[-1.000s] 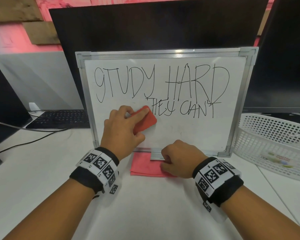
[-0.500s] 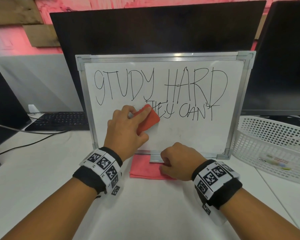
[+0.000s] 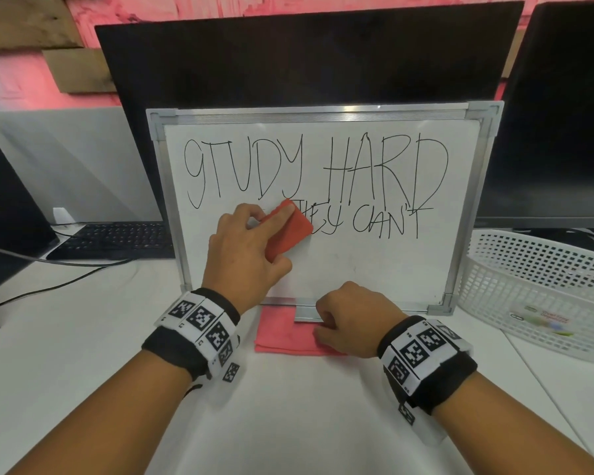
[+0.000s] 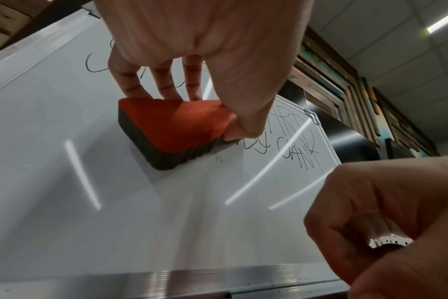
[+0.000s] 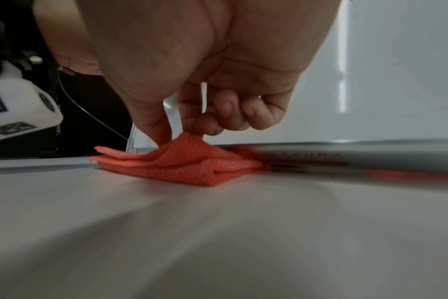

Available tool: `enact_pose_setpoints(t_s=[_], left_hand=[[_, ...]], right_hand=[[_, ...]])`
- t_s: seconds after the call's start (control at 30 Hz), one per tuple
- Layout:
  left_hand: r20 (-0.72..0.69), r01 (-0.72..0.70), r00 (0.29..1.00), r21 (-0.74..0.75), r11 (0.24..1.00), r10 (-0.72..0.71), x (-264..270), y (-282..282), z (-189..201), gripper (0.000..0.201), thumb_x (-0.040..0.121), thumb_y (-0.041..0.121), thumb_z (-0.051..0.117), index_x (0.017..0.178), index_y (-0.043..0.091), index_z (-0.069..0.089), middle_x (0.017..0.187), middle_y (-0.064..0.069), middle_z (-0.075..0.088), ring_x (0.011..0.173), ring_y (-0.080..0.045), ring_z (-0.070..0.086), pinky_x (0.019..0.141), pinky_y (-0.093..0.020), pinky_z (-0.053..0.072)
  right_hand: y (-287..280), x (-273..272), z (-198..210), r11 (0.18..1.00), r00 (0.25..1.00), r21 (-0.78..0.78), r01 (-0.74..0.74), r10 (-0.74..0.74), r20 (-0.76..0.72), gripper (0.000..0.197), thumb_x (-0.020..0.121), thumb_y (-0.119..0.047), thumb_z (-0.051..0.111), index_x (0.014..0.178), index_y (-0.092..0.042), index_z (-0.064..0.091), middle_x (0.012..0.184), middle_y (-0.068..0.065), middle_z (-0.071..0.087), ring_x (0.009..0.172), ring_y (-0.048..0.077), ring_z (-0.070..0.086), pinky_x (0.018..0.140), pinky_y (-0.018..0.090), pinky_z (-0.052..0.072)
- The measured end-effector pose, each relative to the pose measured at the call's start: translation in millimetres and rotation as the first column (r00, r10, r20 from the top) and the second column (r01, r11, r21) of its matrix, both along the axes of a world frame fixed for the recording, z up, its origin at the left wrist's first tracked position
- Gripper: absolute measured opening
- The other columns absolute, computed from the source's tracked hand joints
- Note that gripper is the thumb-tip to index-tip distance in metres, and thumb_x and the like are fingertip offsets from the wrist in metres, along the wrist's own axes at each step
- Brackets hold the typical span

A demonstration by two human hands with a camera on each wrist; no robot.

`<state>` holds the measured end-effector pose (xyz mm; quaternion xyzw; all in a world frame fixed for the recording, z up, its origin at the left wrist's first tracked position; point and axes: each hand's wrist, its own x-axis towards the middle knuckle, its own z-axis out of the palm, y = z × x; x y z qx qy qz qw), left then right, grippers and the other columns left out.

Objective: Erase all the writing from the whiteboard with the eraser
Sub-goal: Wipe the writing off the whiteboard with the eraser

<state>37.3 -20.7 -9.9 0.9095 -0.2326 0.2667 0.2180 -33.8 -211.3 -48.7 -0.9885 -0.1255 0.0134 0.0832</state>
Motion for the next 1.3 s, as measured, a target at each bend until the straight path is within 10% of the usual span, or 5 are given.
enact_pose_setpoints(t_s=[1.3], left_hand=[[0.011,0.014,1.000,-0.004,1.000,-0.014,-1.5,-13.1,2.9,0.073,0.070,0.039,0.059,0.143,0.039,0.051,0.121,-0.002,0.050,0.097,-0.029,0.048,0.083,-0.050,0.052]], right_hand=[[-0.3,0.3,-0.9,1.000,1.000,0.006,-0.007,0.007,0.010,0.035,0.088,-0.043,0.059,0.065,-0.023,0.042,0.076,-0.001,0.046,0.076,0.028,0.057,0.058,0.030,0.037]])
